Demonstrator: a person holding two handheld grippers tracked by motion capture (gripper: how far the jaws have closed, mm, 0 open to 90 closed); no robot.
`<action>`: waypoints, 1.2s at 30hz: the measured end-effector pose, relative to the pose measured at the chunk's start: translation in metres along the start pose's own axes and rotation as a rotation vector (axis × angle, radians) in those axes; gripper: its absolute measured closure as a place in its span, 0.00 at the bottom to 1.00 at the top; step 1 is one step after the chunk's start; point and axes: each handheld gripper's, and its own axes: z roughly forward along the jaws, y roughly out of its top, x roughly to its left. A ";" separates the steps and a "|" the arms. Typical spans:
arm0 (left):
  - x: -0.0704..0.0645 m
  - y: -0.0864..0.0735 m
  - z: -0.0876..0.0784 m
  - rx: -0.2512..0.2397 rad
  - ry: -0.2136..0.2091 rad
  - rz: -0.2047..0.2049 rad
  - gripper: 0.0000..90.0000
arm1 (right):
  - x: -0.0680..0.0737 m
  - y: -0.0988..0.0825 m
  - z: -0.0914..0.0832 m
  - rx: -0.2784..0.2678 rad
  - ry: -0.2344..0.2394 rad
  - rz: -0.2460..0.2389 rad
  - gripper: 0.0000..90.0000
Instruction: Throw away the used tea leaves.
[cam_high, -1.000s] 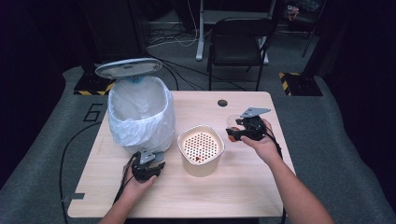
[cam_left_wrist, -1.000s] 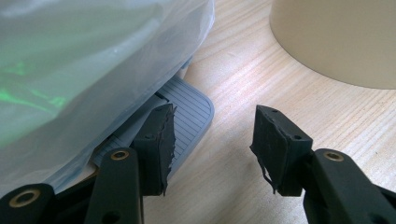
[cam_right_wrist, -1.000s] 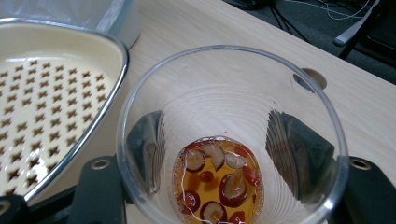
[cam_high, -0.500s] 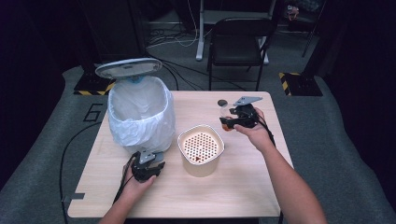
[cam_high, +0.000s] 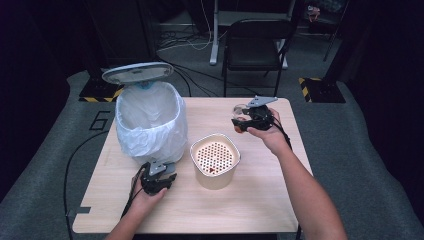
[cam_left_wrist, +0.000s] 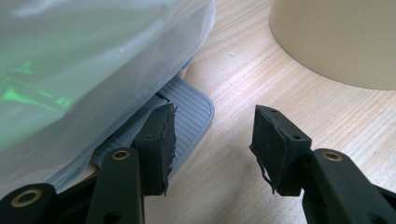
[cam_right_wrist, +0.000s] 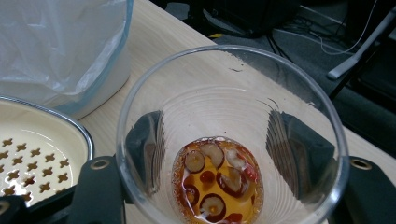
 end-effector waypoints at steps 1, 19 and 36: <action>0.000 0.000 0.000 0.001 -0.002 -0.001 0.55 | 0.001 0.002 0.000 -0.006 -0.001 -0.013 0.41; 0.000 0.000 0.000 -0.004 -0.004 -0.005 0.55 | 0.030 0.023 -0.005 -0.032 0.017 -0.208 0.41; 0.000 0.000 0.001 -0.011 0.004 0.001 0.55 | 0.070 0.042 -0.021 -0.085 0.013 -0.426 0.42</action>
